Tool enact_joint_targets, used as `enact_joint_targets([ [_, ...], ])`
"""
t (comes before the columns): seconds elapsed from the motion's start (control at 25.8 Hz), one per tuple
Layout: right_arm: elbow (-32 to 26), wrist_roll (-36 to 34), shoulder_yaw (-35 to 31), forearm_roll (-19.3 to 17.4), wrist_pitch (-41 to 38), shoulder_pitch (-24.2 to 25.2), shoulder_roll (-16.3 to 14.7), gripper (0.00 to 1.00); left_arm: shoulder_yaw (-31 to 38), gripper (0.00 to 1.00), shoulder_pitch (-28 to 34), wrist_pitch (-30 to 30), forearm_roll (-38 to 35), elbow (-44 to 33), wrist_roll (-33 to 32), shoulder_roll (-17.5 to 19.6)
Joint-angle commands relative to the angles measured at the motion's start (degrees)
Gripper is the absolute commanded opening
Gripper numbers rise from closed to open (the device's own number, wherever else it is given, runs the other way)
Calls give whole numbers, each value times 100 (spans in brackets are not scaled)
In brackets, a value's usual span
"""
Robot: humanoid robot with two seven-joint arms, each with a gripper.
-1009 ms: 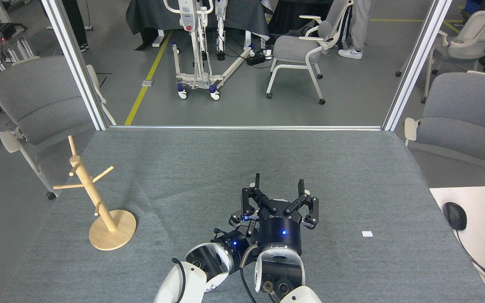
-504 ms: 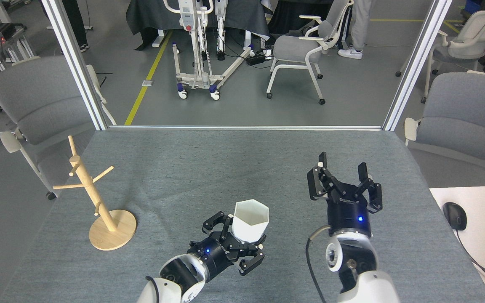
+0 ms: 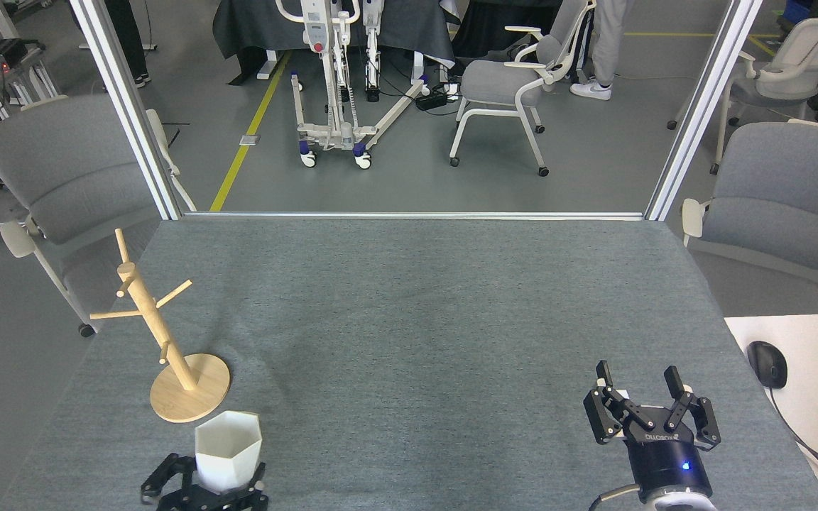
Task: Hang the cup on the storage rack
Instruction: 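Carry the cup with the left gripper past the wooden stand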
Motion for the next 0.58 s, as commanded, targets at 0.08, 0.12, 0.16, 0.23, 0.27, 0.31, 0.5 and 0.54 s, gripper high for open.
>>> enact_joint_targets([
  [0.08,16,-10,-76,49,-533,-42,-6,99,1573,0,118,49,0,-38,61,23],
  [0.12,16,-10,-76,49,-621,-42,-23,99,1731,0,22,102,0,-38,26,40],
  [0.16,16,-27,-76,49,-665,-42,-23,99,1845,0,-172,216,0,-38,-10,49],
  [0.23,34,-27,-76,49,-674,-51,-23,99,2004,0,-541,479,-53,5,-36,190],
  [0.27,43,-27,-76,49,-656,-95,-23,99,2030,0,-673,611,-53,93,-54,330],
  [0.31,69,-19,-67,49,-639,-165,-32,99,2030,0,-822,761,-53,190,-97,506],
  [0.5,122,-10,-67,58,-630,-280,-23,100,2030,0,-1525,1147,-53,735,-326,1051],
  [0.54,122,-10,-67,58,-630,-280,-41,100,2030,0,-1675,1147,-53,823,-326,1060],
])
